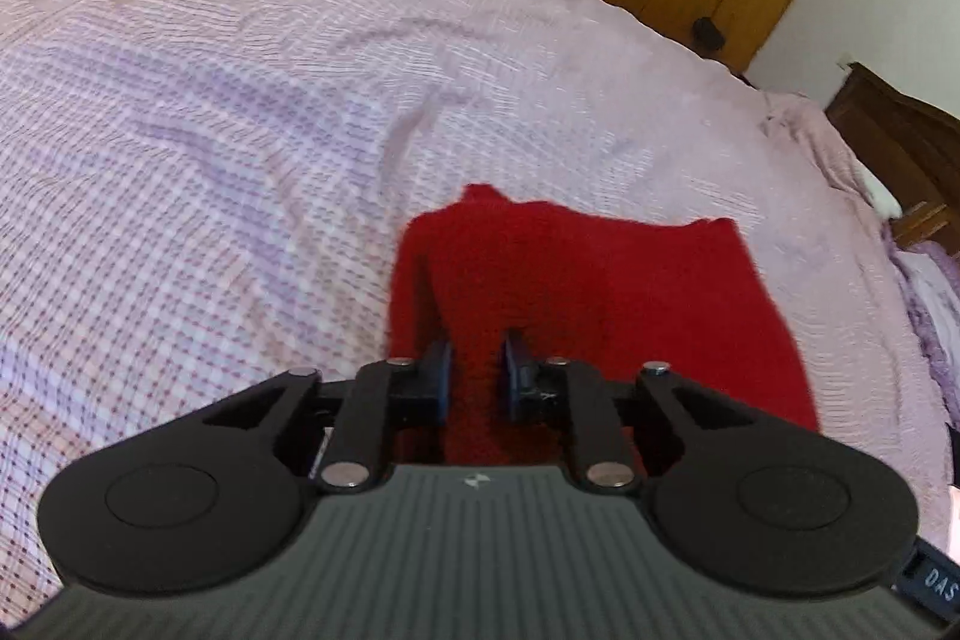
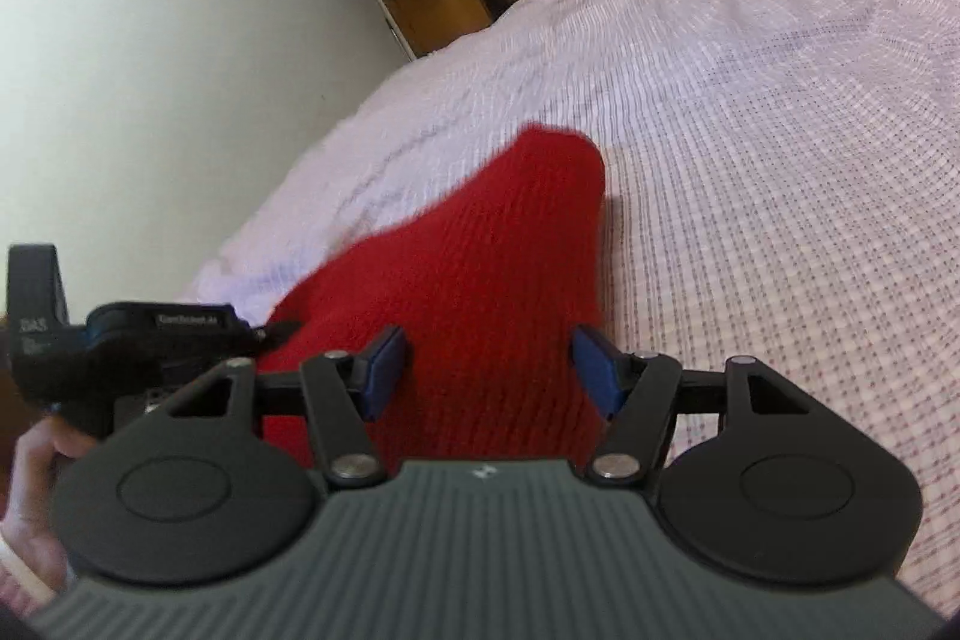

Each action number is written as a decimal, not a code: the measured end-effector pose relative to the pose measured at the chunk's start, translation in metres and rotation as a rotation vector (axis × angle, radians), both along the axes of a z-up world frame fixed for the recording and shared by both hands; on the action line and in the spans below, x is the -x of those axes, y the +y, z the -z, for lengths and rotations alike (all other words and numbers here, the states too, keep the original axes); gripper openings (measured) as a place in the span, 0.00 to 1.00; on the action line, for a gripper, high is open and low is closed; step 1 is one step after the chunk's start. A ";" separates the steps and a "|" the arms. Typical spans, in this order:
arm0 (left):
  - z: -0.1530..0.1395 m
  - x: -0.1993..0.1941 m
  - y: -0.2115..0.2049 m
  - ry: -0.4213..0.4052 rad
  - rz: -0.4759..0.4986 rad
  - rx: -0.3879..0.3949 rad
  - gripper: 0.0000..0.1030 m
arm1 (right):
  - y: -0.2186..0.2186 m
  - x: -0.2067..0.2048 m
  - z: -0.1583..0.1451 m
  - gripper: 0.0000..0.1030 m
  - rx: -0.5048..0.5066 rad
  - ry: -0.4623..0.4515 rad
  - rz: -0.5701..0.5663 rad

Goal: Fold small clothes

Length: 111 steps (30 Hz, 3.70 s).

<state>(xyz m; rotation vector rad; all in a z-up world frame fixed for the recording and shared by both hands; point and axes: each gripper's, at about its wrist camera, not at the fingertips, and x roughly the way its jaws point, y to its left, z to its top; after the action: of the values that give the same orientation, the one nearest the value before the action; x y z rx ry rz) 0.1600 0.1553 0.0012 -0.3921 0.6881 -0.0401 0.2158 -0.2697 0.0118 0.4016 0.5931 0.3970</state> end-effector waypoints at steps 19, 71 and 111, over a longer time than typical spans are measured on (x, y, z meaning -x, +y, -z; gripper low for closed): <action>-0.014 0.026 -0.005 0.048 0.067 0.062 0.81 | -0.050 -0.033 0.006 0.85 -0.268 0.194 -0.040; -0.035 0.181 -0.098 0.042 0.253 -0.135 0.72 | -0.097 0.098 -0.041 0.65 -0.039 0.225 -0.102; -0.010 0.257 -0.150 0.090 0.095 -0.292 0.80 | -0.052 0.213 -0.028 0.84 0.232 -0.042 0.076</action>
<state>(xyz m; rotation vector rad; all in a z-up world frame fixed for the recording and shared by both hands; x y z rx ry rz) -0.0971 0.0053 0.0115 -0.0806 0.7882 -0.0113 0.0028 -0.3216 0.0398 0.1928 0.5742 0.2594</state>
